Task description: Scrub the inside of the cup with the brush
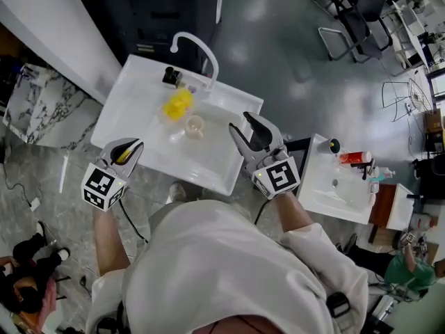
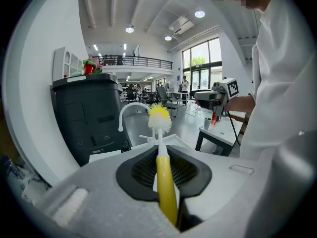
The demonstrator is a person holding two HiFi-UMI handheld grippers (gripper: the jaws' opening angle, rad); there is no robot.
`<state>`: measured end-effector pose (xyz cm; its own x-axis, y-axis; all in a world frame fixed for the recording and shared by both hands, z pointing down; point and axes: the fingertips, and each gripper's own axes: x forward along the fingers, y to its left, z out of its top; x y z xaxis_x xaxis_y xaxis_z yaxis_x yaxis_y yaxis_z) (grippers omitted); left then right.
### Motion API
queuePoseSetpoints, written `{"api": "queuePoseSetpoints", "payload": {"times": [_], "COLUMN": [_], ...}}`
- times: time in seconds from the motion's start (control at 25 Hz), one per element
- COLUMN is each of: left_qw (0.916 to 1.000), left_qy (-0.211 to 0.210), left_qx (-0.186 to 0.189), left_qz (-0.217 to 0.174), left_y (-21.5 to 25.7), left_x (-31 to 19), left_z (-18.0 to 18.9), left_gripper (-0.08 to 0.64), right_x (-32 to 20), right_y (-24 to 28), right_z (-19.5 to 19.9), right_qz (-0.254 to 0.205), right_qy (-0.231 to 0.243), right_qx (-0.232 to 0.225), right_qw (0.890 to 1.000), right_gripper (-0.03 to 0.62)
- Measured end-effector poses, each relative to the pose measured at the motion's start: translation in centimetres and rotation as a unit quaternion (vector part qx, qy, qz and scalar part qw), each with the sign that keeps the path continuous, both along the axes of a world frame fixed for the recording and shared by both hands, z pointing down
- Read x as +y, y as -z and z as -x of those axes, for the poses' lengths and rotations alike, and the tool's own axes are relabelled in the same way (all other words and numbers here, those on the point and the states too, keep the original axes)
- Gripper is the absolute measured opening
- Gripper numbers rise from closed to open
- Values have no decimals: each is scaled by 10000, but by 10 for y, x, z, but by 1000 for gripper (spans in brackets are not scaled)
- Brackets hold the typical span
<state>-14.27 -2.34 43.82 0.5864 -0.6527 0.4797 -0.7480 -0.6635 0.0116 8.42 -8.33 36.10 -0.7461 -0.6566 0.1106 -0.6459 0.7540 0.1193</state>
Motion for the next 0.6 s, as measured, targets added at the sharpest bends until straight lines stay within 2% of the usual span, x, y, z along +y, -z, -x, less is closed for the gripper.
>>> {"api": "queuePoseSetpoints", "payload": {"times": [0.04,0.12,0.32,0.6], "left_qw": [10000,10000,10000,10000], "left_qy": [-2,-5,-21,-12], "left_qx": [2,8,37,91], "left_qz": [-2,-3,15,20], "left_y": [0,0,-1,1], "left_x": [0,1,3,4], "left_z": [0,0,1,5], "left_gripper": [43,43,43,43], "right_x": [1,3,5,6], "right_y": [3,7,12,17], "right_z": [-1,-2,0,3], "right_qz": [-54,-178,-261,-318], "right_qy": [-20,-68,-107,-124], "right_qx": [-27,-52,-36,-26], "right_qw": [10000,9998,9996,9994], "right_gripper": [163,99,0,0]}}
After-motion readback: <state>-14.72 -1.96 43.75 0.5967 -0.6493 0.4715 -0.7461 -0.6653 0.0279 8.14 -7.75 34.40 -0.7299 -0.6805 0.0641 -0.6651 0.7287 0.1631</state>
